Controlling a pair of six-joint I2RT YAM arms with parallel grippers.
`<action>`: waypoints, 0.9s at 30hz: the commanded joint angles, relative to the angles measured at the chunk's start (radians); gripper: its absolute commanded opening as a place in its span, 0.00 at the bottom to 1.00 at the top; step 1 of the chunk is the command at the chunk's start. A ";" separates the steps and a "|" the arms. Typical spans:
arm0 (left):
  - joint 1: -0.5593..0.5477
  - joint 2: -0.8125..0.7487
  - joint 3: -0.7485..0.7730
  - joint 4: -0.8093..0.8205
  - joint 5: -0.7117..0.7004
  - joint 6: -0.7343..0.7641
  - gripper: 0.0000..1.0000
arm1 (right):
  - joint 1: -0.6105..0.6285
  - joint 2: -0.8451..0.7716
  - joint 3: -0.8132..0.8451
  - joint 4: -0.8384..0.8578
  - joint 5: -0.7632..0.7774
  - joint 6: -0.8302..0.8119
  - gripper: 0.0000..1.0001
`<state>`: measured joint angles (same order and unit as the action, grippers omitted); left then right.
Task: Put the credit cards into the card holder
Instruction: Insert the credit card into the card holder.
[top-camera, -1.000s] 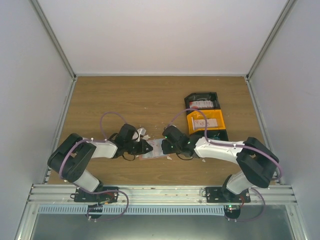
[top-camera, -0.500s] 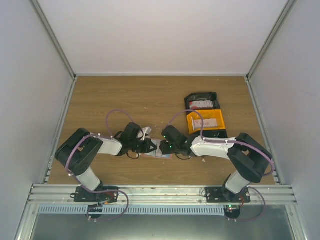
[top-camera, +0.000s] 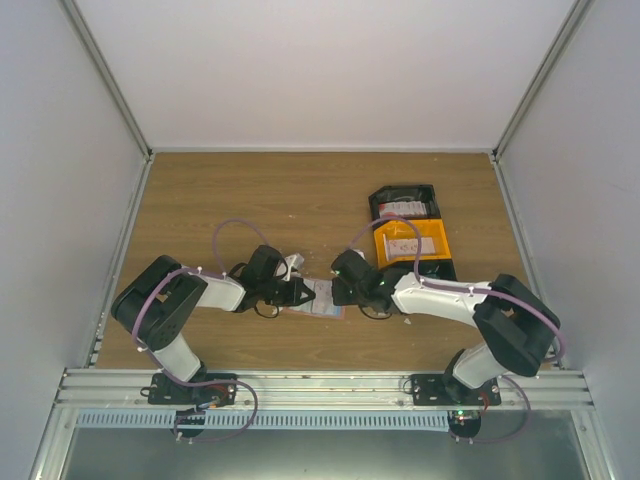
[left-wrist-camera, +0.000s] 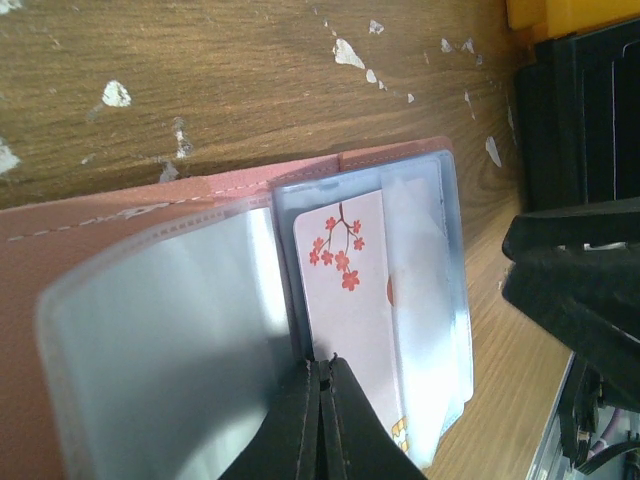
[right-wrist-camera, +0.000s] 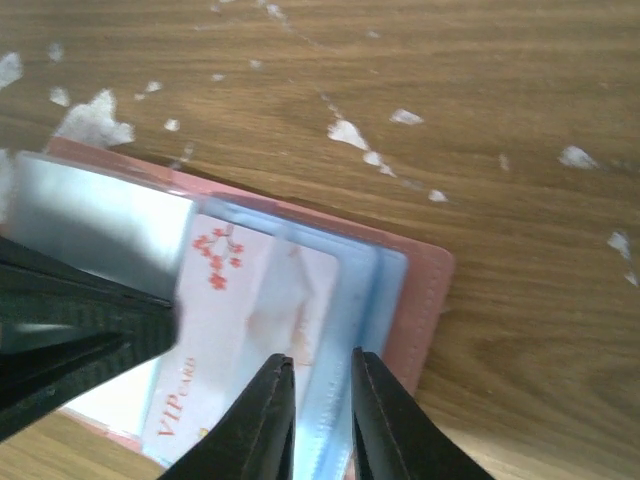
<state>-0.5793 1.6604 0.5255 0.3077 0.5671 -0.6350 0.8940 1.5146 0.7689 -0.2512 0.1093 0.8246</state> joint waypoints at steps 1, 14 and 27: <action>-0.017 0.041 -0.008 -0.058 -0.049 0.021 0.02 | -0.019 0.001 -0.034 -0.061 0.039 0.036 0.13; -0.023 0.048 -0.010 -0.041 -0.019 0.020 0.02 | -0.029 0.089 -0.058 -0.018 -0.061 -0.007 0.00; -0.037 0.068 0.001 -0.003 0.048 0.031 0.01 | -0.028 0.121 -0.050 0.019 -0.091 -0.027 0.00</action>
<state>-0.5812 1.6814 0.5262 0.3412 0.5980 -0.6308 0.8562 1.5871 0.7376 -0.2317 0.0830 0.8005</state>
